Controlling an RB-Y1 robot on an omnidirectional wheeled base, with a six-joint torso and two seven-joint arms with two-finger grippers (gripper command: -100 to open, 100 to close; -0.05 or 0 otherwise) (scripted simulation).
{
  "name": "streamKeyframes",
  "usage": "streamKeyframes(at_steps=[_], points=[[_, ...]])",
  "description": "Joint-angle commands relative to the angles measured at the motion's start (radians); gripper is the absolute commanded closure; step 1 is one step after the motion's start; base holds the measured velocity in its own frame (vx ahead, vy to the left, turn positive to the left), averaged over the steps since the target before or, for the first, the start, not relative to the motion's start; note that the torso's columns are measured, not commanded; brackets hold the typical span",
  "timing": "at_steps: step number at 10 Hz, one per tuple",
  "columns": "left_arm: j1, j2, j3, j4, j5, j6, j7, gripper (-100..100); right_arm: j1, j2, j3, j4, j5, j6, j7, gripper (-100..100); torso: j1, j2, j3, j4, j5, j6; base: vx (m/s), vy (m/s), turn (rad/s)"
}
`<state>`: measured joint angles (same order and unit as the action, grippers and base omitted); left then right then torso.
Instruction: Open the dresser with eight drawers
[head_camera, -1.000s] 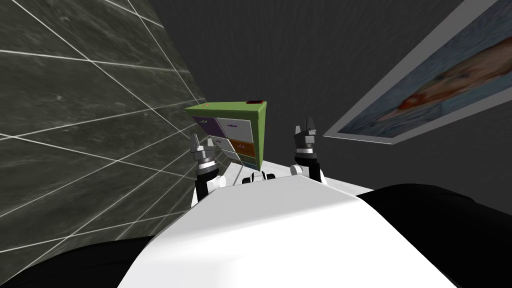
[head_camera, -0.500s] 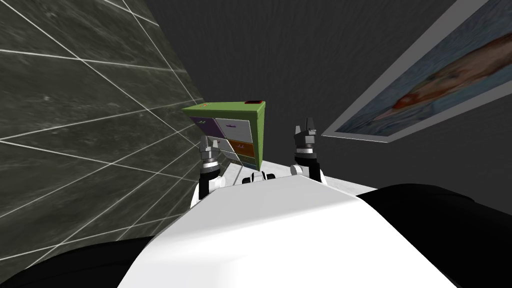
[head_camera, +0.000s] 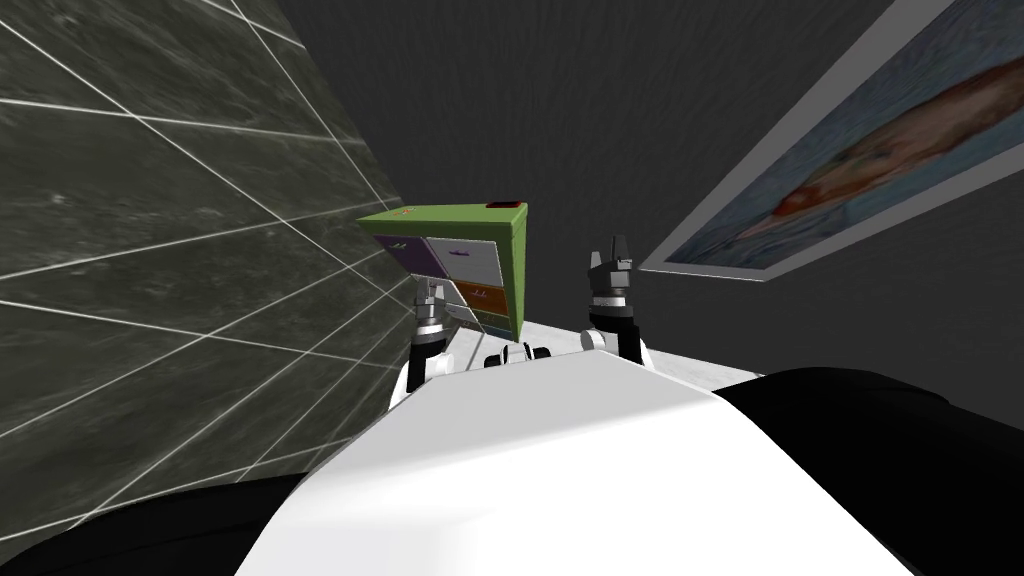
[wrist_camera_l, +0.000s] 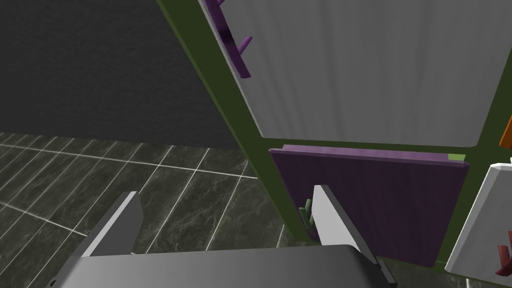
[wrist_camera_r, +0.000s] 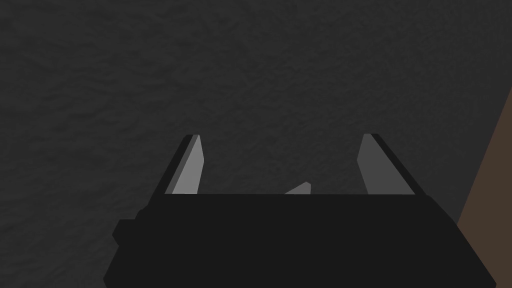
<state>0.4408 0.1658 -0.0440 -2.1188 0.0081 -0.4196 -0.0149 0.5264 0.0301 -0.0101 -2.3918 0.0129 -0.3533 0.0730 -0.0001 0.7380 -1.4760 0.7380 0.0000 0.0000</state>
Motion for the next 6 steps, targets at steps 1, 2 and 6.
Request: streamKeyframes(at_steps=[1, 2, 6], points=[[-0.019, -0.005, -0.011, 0.060, -0.010, -0.002, -0.007, -100, 0.000, 0.000, 0.000, 0.000, 0.000, 0.000, 0.000, 0, 0.000, 0.000, 0.000, 0.000, 0.000, 0.000, 0.004, 0.004, -0.047], [-0.024, -0.009, -0.015, 0.080, -0.013, -0.004, -0.009, -100, 0.000, 0.000, 0.000, 0.000, 0.000, 0.000, 0.000, 0, 0.000, 0.000, 0.000, 0.000, 0.000, 0.000, 0.003, 0.003, -0.046], [-0.049, -0.034, -0.033, 0.175, -0.029, -0.013, -0.019, -100, 0.000, 0.000, 0.000, 0.000, 0.000, 0.000, 0.000, 0, 0.000, 0.000, 0.000, 0.000, 0.000, 0.000, 0.005, 0.005, -0.052]])
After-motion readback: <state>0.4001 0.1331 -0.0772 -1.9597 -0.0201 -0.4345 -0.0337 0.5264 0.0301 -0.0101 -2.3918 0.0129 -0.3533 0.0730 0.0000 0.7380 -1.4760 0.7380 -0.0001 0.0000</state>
